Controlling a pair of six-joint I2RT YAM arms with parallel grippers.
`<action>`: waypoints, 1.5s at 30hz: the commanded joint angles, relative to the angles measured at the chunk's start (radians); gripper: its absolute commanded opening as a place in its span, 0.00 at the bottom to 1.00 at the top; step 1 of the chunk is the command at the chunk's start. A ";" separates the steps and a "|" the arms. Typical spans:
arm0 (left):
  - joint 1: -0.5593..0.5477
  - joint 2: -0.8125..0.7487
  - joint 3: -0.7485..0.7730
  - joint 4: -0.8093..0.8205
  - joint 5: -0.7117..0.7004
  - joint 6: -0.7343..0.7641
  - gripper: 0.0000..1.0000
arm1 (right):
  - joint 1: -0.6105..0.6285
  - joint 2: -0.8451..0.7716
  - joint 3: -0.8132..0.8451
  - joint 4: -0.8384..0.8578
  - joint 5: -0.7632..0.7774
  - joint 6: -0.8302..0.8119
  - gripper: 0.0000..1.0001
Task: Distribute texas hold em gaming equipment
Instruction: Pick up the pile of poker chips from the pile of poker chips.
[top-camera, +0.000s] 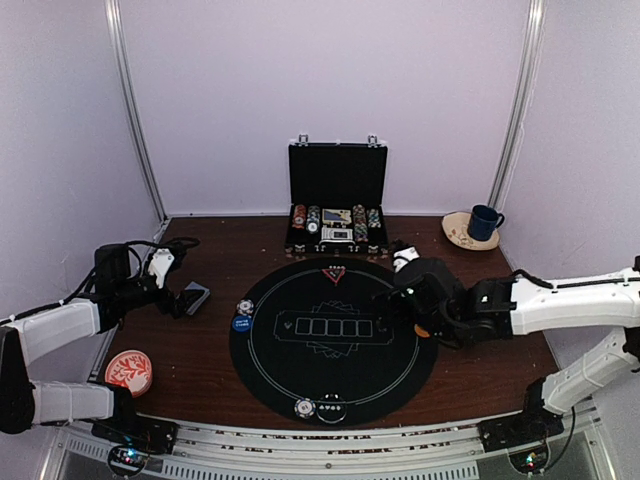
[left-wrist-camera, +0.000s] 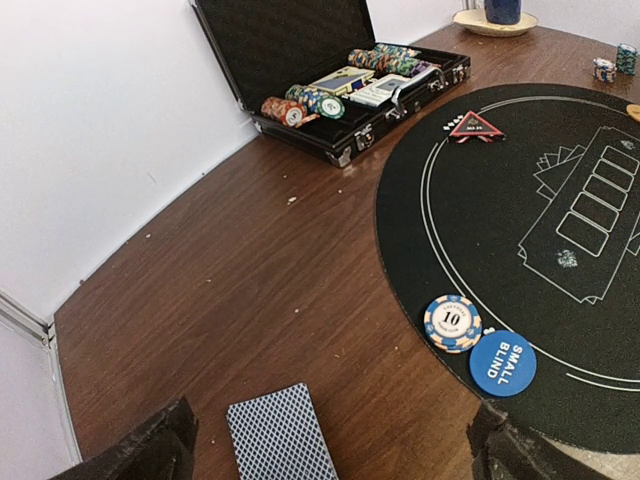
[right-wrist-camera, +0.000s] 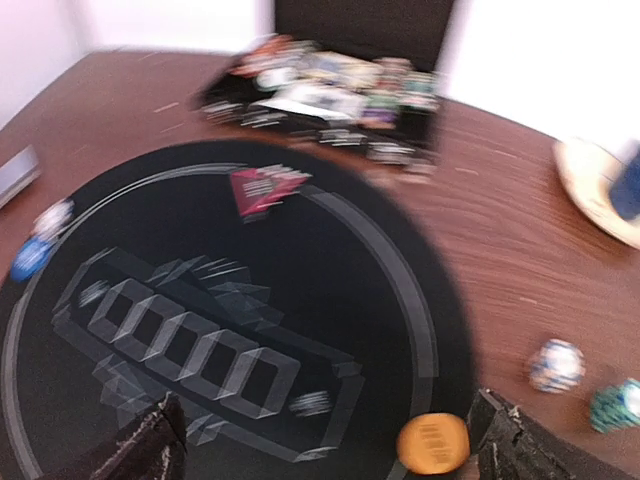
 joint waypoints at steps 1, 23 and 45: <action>-0.002 -0.002 -0.002 0.041 0.000 0.004 0.98 | -0.171 -0.114 -0.071 -0.111 0.116 0.113 1.00; -0.002 0.019 -0.001 0.043 0.013 0.009 0.98 | -0.581 0.140 -0.118 0.062 -0.002 0.154 0.91; -0.002 0.014 -0.002 0.042 0.012 0.008 0.98 | -0.631 0.231 -0.167 0.195 -0.049 0.174 0.77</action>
